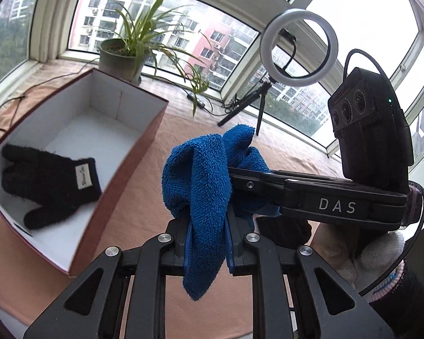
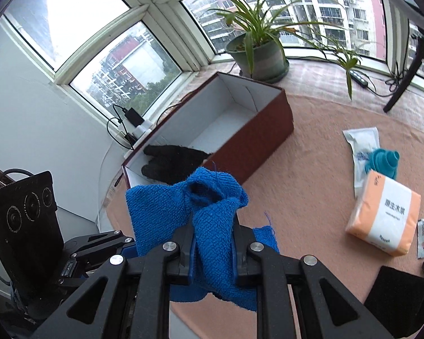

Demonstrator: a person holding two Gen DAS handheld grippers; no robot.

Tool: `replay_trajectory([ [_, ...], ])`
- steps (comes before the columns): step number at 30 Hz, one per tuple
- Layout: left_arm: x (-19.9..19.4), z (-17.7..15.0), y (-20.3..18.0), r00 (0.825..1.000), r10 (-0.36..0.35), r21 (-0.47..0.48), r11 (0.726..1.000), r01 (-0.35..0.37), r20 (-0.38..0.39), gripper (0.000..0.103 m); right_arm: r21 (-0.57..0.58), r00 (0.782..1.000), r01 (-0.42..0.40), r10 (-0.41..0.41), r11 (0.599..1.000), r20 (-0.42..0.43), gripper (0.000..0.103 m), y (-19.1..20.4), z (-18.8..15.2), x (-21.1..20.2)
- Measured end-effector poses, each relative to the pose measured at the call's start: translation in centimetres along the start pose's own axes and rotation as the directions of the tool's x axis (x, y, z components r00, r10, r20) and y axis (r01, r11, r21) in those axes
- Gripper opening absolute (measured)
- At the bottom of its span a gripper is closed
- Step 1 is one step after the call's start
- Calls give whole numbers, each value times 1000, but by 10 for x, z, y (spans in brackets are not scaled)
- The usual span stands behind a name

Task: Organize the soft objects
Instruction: 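Carry the blue towel with the left tool into the box and release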

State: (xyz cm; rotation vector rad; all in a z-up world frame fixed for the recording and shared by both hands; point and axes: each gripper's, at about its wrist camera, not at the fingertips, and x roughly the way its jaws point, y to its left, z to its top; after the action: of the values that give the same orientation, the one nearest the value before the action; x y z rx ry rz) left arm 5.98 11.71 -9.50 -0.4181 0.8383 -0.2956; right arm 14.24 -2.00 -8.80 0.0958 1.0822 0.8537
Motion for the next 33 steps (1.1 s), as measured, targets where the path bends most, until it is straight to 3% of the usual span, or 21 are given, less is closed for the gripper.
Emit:
replay_trajectory([
  [8, -25, 45, 26, 996, 41, 26, 999, -43, 85, 16, -74, 997, 8, -2, 997, 75, 16, 40, 55, 11],
  [14, -20, 70, 49, 991, 71, 11, 997, -73, 111, 16, -87, 995, -5, 14, 996, 100, 16, 51, 91, 32],
  [30, 35, 97, 102, 986, 164, -9, 986, -164, 25, 17, -53, 998, 55, -54, 997, 28, 17, 22, 141, 111],
  [32, 38, 98, 107, 982, 189, -15, 982, -188, 16, 20, -58, 997, 77, -76, 995, 24, 19, 19, 144, 117],
  [33, 41, 98, 111, 980, 199, -20, 980, -199, 4, 32, -61, 996, 89, -88, 994, 24, 19, 18, 145, 120],
])
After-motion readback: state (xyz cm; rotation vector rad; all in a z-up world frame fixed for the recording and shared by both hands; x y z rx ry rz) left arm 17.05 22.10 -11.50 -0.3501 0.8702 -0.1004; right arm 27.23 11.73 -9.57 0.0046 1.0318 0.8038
